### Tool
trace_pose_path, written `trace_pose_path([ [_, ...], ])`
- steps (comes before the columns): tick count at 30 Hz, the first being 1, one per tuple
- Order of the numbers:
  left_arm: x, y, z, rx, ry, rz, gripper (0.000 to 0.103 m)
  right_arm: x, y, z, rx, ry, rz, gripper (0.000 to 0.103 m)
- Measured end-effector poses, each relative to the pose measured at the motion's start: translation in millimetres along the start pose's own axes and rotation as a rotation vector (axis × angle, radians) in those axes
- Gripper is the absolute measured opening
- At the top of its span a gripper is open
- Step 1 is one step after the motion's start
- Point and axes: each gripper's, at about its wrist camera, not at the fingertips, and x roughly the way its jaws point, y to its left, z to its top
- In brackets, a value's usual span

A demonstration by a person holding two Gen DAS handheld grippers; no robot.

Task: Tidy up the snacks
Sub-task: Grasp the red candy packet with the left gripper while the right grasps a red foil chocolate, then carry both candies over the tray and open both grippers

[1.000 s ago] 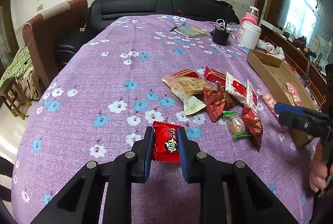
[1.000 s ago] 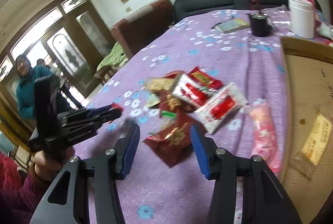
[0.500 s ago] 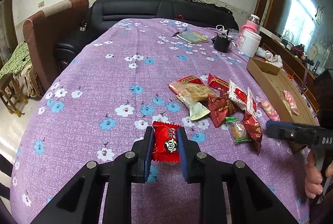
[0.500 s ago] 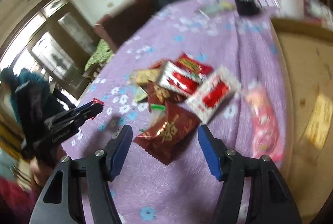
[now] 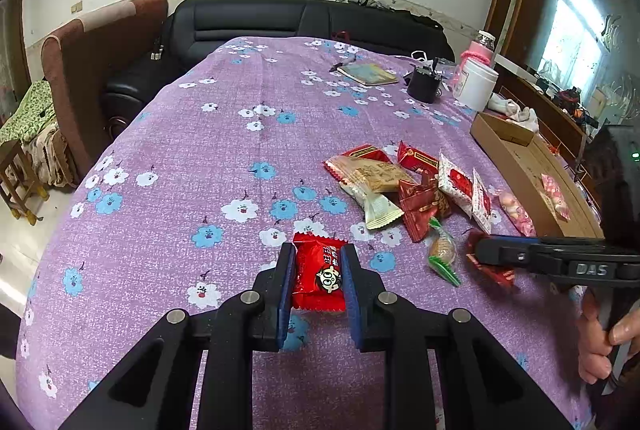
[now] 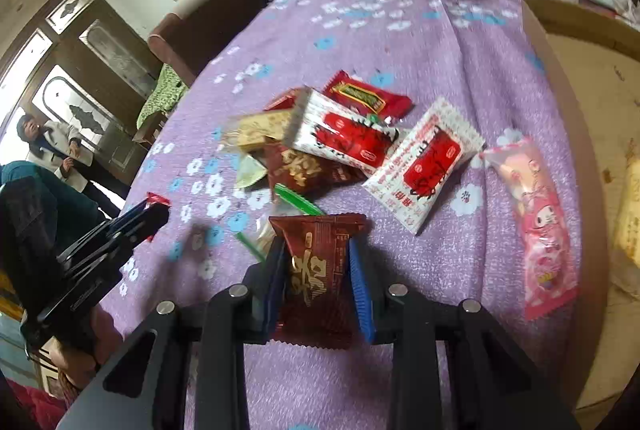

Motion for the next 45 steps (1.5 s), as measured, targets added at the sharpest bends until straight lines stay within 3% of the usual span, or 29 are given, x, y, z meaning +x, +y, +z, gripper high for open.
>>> trace_pose_path([
  [10, -9, -17, 6, 0.029, -0.013, 0.003, 0.023, -39, -10, 4, -0.059, -0.192, 0.032, 0.03],
  [28, -5, -67, 12, 0.097, 0.006, -0.028, 0.023, -69, -33, 9, 0.003, -0.257, 0.104, 0.03],
  [45, -1, -116, 31, 0.166, 0.003, -0.097, 0.023, -96, -66, 16, 0.097, -0.323, 0.071, 0.03],
])
